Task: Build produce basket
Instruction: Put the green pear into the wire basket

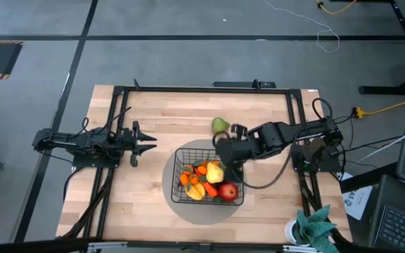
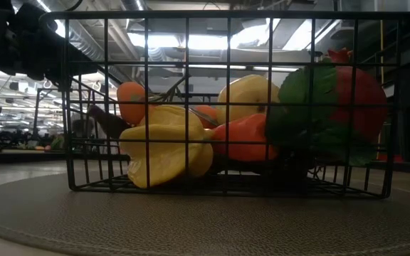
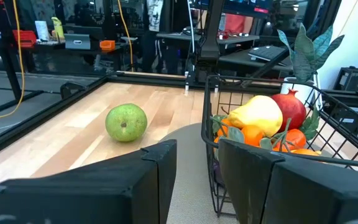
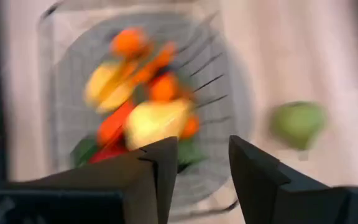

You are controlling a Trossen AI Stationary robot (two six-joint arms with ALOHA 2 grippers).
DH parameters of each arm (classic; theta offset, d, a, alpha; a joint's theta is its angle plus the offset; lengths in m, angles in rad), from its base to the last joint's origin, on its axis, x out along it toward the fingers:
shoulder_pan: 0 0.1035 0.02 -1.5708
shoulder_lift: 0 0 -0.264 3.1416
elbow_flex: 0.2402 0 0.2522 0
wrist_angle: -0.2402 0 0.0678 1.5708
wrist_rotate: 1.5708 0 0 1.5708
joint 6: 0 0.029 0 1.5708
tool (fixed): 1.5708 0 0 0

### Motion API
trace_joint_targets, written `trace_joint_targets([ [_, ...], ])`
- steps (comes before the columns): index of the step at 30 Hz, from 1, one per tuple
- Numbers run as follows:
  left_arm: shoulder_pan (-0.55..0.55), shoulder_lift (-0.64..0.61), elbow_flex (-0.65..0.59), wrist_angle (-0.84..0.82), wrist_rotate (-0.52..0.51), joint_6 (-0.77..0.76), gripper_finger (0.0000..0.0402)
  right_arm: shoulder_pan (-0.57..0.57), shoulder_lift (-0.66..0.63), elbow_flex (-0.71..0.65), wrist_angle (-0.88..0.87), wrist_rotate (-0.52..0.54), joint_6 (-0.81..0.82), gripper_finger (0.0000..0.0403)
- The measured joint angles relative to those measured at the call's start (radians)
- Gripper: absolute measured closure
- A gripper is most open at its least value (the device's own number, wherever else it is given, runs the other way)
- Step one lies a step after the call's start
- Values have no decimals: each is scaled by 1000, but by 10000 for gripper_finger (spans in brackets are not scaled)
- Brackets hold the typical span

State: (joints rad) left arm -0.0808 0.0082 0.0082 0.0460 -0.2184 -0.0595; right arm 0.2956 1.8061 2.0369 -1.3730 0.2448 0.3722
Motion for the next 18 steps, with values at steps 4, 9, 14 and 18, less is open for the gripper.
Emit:
trace_joint_targets([
  [4,0,0,0,0,0,0,292,-57,0,0,3,159,39,270],
  [9,0,0,0,0,0,0,292,-221,0,0,-79,127,-30,270],
  [14,0,0,0,0,0,0,292,-419,0,0,-127,-112,-332,270],
  [18,0,0,0,0,0,0,292,-556,6,0,-121,-204,-417,270],
])
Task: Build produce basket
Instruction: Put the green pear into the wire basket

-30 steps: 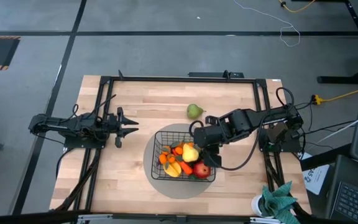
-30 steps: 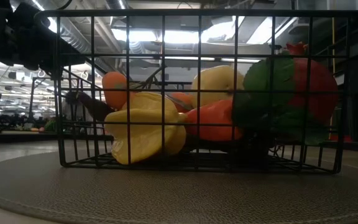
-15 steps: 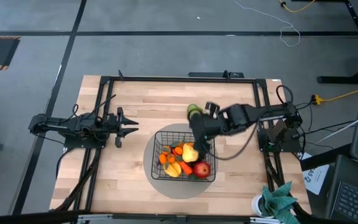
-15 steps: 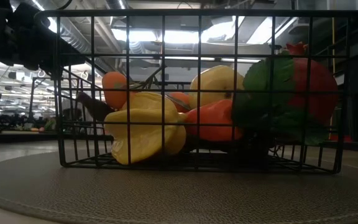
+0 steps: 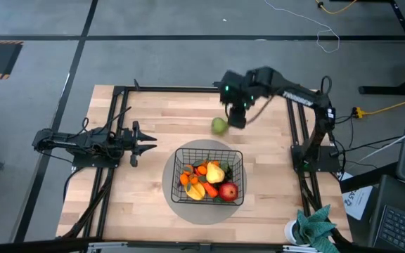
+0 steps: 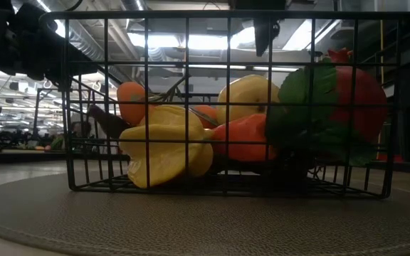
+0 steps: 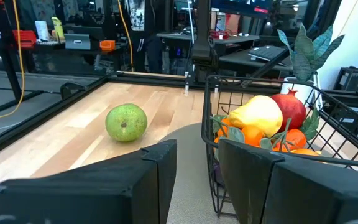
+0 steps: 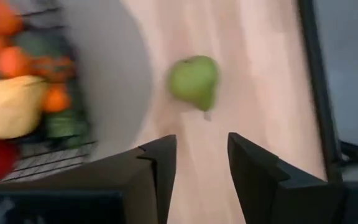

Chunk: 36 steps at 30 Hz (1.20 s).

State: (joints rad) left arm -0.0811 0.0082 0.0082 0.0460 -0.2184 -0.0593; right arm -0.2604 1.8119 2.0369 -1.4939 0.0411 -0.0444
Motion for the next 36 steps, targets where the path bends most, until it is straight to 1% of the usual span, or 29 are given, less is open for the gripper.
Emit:
trace_joint_targets([
  [2,0,0,0,0,0,0,292,-59,5,-7,1,-6,-15,270],
  [5,0,0,0,0,0,0,292,-121,7,-59,44,-5,-17,270],
  [8,0,0,0,0,0,0,292,-160,9,-152,75,-10,-19,270],
  [11,0,0,0,0,0,0,292,-179,10,-265,129,-9,-62,270],
  [19,0,0,0,0,0,0,292,-181,11,-568,521,-10,-177,269],
  [23,0,0,0,0,0,0,292,-182,11,-679,613,-9,-219,269],
  [27,0,0,0,0,0,0,292,-181,11,-761,659,-9,-230,269],
  [33,0,0,0,0,0,0,292,-181,11,-903,857,-5,-230,269],
  [36,0,0,0,0,0,0,292,-181,11,-938,938,10,-230,269],
])
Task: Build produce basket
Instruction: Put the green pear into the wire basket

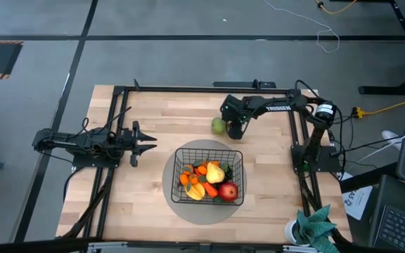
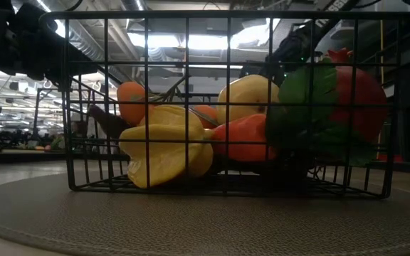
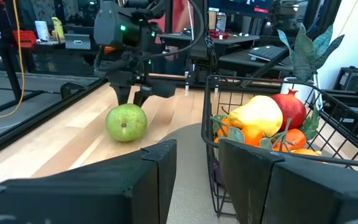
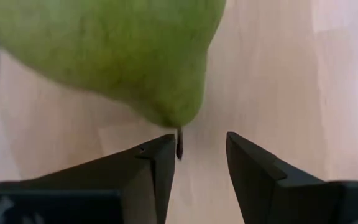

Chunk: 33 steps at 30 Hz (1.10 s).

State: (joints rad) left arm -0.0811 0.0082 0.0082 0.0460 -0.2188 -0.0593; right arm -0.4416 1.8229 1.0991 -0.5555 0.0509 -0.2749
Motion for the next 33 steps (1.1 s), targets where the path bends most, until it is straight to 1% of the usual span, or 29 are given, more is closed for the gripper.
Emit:
trace_joint_targets([
  [2,0,0,0,0,0,0,292,0,0,-13,38,0,0,269],
  [9,0,0,0,0,0,0,292,-1,0,-40,50,0,0,269],
  [15,0,0,0,0,0,0,292,0,0,-44,112,-1,0,269],
  [19,0,0,0,0,0,0,292,0,2,-44,102,-2,0,271],
  [23,0,0,0,0,0,0,292,0,25,-43,114,-47,0,283],
  [33,0,0,0,0,0,0,292,0,42,-40,133,-53,1,309],
])
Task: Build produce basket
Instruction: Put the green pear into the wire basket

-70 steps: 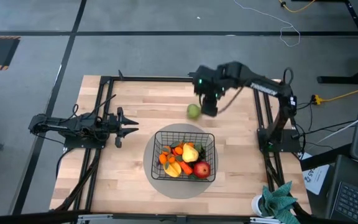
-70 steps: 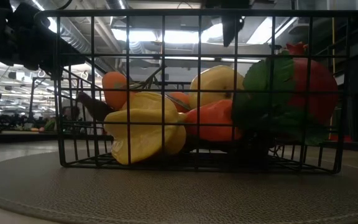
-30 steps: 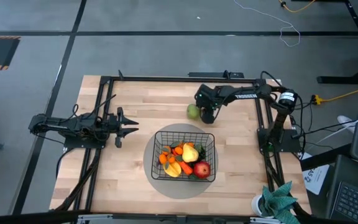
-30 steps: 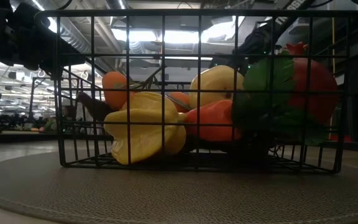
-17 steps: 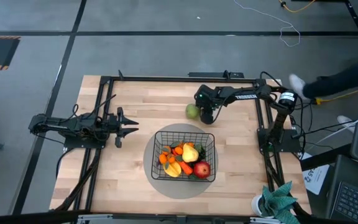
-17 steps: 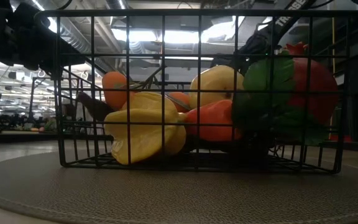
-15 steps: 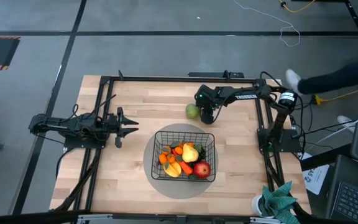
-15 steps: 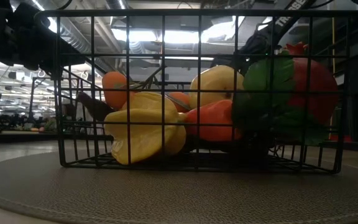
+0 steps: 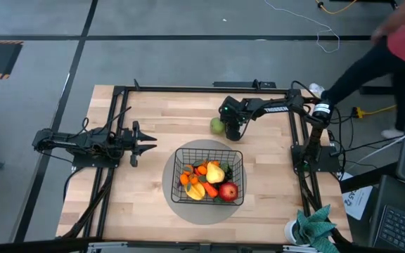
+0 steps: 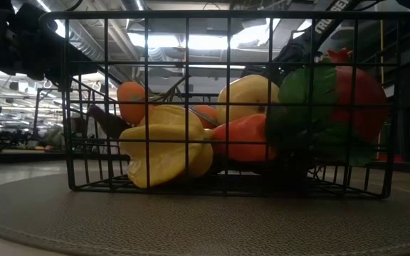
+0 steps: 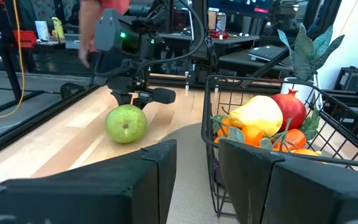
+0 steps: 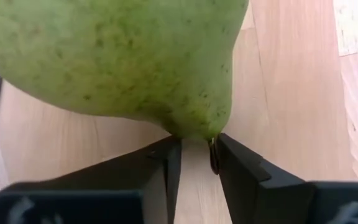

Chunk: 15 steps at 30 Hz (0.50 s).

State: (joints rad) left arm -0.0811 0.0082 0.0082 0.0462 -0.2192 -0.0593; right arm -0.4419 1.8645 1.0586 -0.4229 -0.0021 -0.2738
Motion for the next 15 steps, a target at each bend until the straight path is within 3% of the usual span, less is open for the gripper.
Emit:
trace_joint_targets([
  [8,0,0,0,0,0,0,292,0,3,0,9,7,3,394],
  [15,0,0,0,0,0,0,292,21,-8,4,-11,105,68,401],
])
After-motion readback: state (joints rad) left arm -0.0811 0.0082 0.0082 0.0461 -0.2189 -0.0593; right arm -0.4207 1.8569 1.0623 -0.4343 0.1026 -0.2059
